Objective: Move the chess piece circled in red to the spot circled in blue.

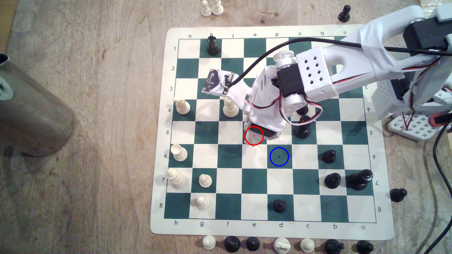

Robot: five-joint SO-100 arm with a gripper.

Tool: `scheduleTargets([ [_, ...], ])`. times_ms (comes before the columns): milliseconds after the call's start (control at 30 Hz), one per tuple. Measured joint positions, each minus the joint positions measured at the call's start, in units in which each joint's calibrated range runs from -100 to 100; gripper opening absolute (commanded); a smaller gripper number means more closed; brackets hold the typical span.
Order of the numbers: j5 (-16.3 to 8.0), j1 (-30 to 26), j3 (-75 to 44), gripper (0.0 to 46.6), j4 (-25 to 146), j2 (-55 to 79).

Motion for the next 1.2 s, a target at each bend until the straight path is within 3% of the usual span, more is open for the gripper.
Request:
scheduleTargets([
  [567, 0.0, 0.0, 0.0, 9.1, -1.35, 2.35],
  [800, 0.0, 0.0, 0.0, 0.3, -1.83, 2.35],
  [1200, 1.03, 0.74, -0.63, 0.3, 0.88, 2.01],
])
